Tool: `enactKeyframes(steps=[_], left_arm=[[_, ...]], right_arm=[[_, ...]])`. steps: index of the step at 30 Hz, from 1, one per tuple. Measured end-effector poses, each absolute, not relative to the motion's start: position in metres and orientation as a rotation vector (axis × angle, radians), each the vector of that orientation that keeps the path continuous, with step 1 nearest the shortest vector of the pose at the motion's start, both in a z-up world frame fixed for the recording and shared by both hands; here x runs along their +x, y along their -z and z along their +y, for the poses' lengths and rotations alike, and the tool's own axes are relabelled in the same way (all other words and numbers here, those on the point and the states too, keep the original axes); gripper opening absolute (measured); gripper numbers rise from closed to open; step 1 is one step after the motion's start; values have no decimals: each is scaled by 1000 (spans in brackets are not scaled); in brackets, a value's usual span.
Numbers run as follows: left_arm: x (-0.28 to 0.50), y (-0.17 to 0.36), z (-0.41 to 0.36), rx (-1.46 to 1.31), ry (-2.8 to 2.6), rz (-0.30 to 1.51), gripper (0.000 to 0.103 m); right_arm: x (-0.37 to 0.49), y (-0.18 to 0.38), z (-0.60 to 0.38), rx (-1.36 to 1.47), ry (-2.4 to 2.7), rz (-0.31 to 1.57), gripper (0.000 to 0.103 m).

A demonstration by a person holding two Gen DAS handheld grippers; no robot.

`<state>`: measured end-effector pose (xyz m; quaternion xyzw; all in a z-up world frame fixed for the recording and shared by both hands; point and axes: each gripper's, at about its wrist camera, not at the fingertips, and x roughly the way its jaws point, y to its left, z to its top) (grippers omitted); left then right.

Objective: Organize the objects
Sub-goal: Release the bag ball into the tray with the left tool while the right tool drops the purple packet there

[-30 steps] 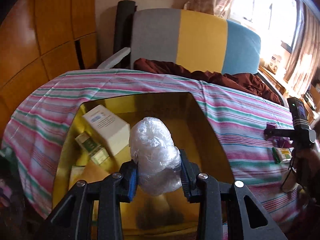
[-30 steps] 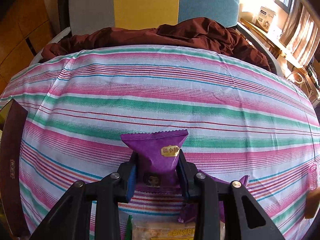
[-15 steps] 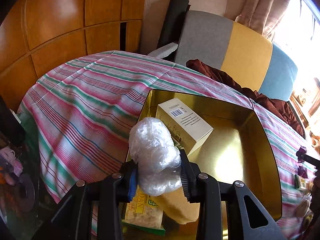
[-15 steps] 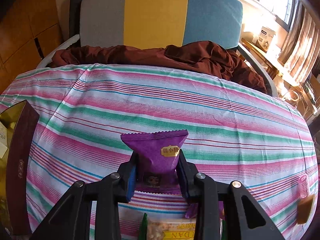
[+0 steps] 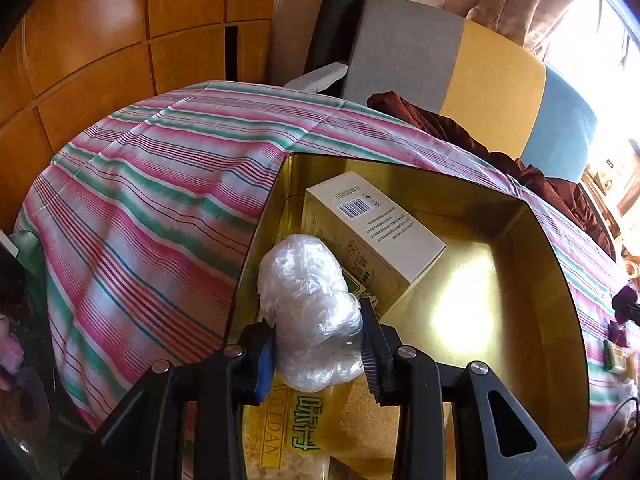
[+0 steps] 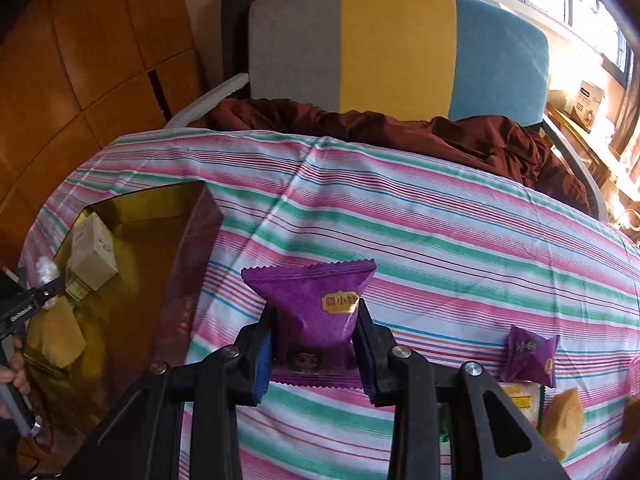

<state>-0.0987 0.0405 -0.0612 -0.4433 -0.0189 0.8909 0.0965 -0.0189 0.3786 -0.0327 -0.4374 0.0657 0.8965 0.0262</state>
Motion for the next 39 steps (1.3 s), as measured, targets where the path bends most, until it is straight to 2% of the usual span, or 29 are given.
enactKeyframes(steps=[6,10,18,19,20,22,25,26,28,31,39], left_arm=[[-97,70,47,-1338,-2590,-79,39],[-90,65,43,-1319,-2603,-93,60],[-79,48,33,-1260,-2635,-121,70],[-77,47,31,-1254,-2638,-119,70],[-76,45,30,-1247,-2643,-119,71],[-72,41,26,-1233,-2658,-127,73],[-67,39,20,-1232,-2675,-131,73],[-65,39,18,-1231,-2682,-126,73],[-61,38,16,-1232,-2697,-113,73],[-54,38,13,-1232,-2711,-94,73],[-43,31,18,-1209,-2720,-70,73]], right_arm=[[-18,25,304,-1414,-2944,151,34],[-17,34,262,-1499,-3003,107,34],[-20,67,208,-1789,-3036,148,36],[-21,71,204,-1835,-3038,177,39],[-21,75,200,-1872,-3044,208,47],[-18,79,193,-1913,-3062,242,52],[-14,79,186,-1915,-3083,222,75],[-13,79,185,-1902,-3086,202,79],[-9,76,186,-1864,-3091,167,80],[-4,70,189,-1772,-3086,108,88],[7,58,205,-1586,-3059,87,88]])
